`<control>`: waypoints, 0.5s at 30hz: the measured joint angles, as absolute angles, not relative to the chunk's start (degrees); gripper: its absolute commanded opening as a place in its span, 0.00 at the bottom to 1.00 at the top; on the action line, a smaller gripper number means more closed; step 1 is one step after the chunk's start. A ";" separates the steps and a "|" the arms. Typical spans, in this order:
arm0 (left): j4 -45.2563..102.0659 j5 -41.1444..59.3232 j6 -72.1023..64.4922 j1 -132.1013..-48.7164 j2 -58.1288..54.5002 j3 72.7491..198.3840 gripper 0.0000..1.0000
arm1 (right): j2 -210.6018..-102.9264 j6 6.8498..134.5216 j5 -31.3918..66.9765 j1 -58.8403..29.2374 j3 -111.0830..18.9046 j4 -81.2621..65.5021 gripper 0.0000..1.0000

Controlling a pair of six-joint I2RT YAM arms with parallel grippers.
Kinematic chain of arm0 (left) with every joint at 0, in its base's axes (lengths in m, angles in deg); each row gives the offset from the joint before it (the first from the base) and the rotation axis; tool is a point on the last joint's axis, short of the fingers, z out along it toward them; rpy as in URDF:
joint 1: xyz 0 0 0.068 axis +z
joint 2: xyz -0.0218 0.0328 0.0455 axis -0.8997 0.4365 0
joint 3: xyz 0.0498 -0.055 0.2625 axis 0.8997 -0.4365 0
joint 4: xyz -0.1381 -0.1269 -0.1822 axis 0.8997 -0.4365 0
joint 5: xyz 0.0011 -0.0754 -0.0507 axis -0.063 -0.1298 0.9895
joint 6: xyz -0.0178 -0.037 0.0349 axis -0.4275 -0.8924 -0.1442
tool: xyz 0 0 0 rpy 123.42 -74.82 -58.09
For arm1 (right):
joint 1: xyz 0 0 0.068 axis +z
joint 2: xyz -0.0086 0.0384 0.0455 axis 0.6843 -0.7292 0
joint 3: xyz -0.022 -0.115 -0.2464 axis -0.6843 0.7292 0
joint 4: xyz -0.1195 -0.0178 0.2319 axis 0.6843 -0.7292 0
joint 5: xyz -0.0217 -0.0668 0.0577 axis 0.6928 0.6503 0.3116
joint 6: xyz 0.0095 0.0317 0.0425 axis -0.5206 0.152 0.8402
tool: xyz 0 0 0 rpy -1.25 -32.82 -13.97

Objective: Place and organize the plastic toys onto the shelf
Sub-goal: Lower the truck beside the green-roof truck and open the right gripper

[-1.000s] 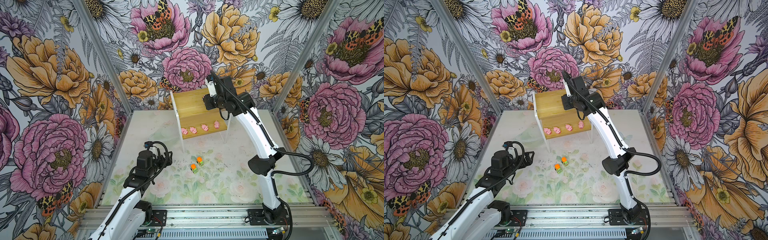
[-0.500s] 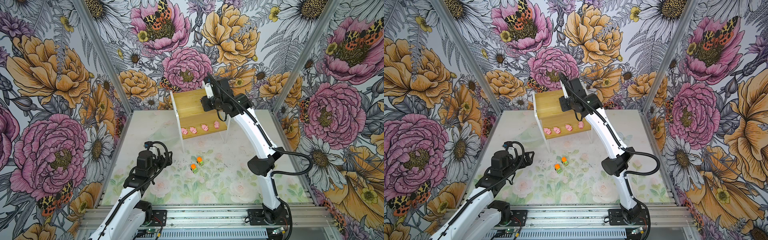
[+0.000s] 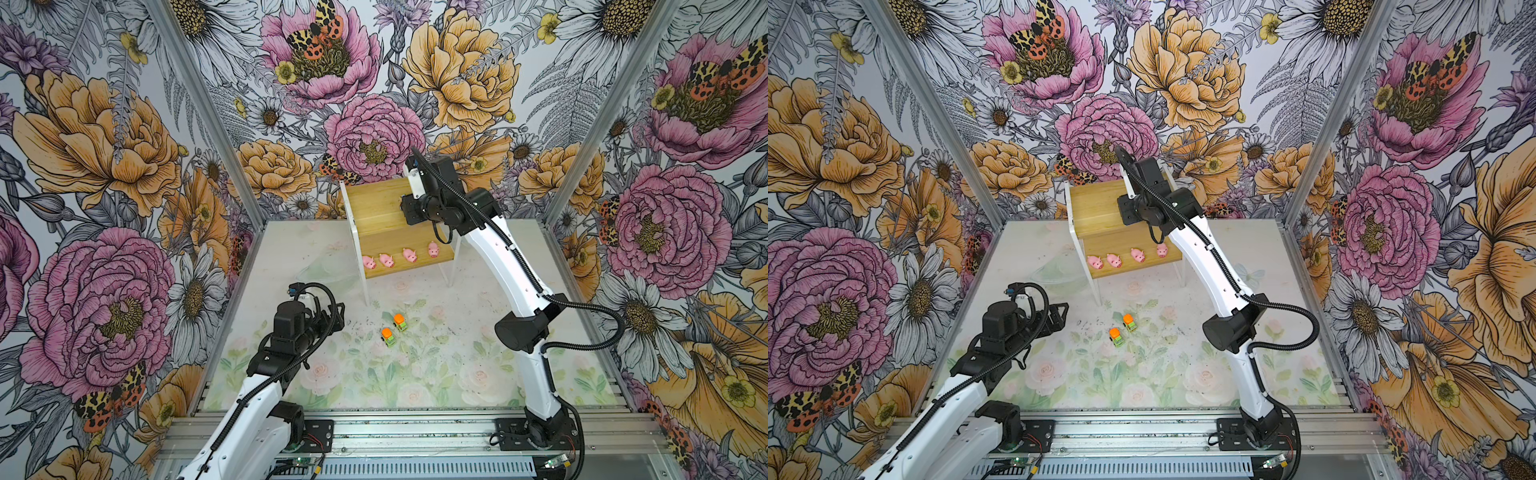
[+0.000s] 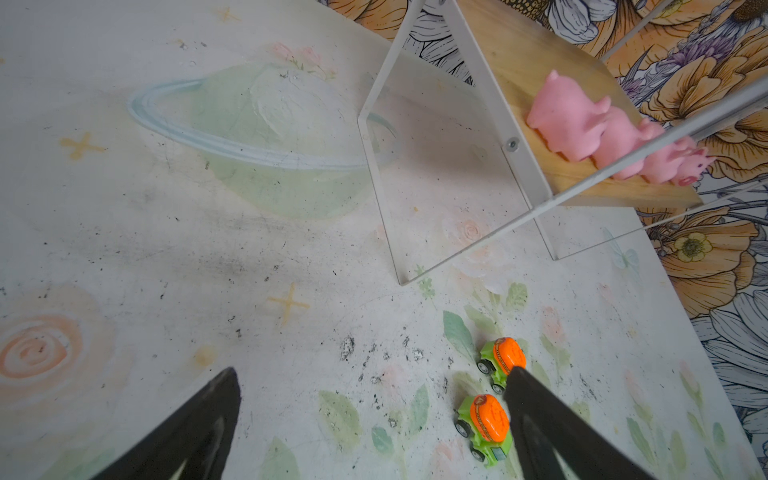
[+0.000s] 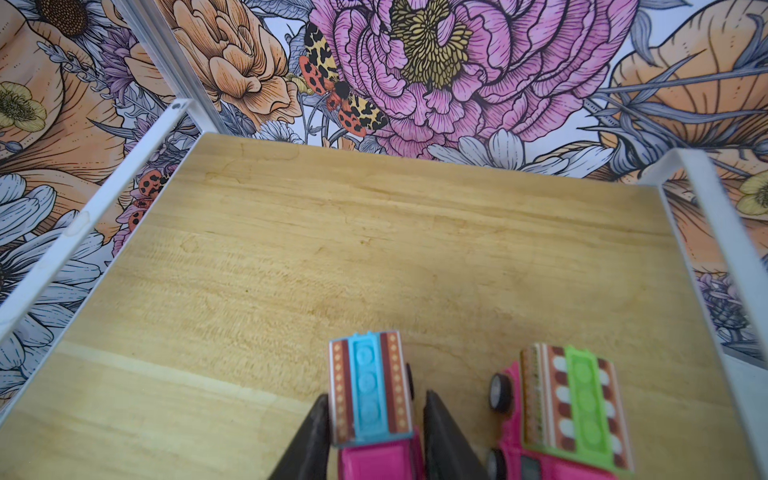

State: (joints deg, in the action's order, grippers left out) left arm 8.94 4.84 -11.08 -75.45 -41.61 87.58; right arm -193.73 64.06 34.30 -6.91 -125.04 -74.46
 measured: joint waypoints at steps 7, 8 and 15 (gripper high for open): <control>8.87 4.82 -11.10 -75.45 -42.42 87.58 0.99 | -193.73 63.77 34.37 -6.37 -124.95 -74.49 0.52; 8.85 4.82 -11.08 -75.45 -42.53 87.58 0.99 | -193.71 63.75 34.57 -6.28 -124.95 -74.49 0.53; 8.48 4.65 -11.10 -75.45 -42.72 87.58 0.99 | -192.68 62.70 35.57 -5.56 -123.55 -74.66 0.61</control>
State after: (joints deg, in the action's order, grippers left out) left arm 8.48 4.65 -11.10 -75.45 -42.72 87.58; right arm -192.68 62.70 35.57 -5.56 -123.55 -74.66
